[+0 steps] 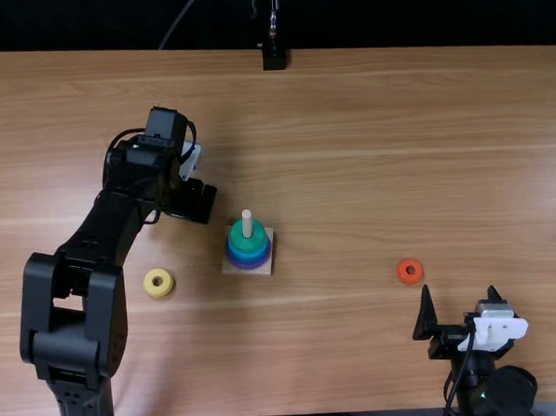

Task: Build the Hanoi tower: stack the rings onto the peg from bottom to top in this color order: purple, dark blue, light blue, dark green, light green, yellow, orange.

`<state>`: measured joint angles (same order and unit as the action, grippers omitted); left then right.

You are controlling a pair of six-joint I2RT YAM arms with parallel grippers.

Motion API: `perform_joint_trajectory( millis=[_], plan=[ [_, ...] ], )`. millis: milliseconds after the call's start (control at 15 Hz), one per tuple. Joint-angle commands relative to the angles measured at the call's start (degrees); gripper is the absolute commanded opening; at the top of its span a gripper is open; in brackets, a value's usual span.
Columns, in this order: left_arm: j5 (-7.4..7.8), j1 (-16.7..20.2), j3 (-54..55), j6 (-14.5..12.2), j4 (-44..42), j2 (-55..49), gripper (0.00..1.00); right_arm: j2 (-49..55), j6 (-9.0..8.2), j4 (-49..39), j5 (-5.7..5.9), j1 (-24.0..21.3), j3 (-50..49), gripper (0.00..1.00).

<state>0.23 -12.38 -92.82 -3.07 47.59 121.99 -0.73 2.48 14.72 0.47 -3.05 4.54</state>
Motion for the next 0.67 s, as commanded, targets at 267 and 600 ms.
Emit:
perform_joint_trajectory(
  millis=[267,600],
  plan=[
    [0.19,-0.3,-2.5,-1.0,0.1,1.9,1.0,0.7,-0.16,4.1,0.37,-0.5,-3.9,1.0],
    [0.51,0.2,-2.5,-1.3,0.0,2.0,1.0,0.7,-0.16,4.1,0.37,-0.5,-3.9,1.0]
  ],
)
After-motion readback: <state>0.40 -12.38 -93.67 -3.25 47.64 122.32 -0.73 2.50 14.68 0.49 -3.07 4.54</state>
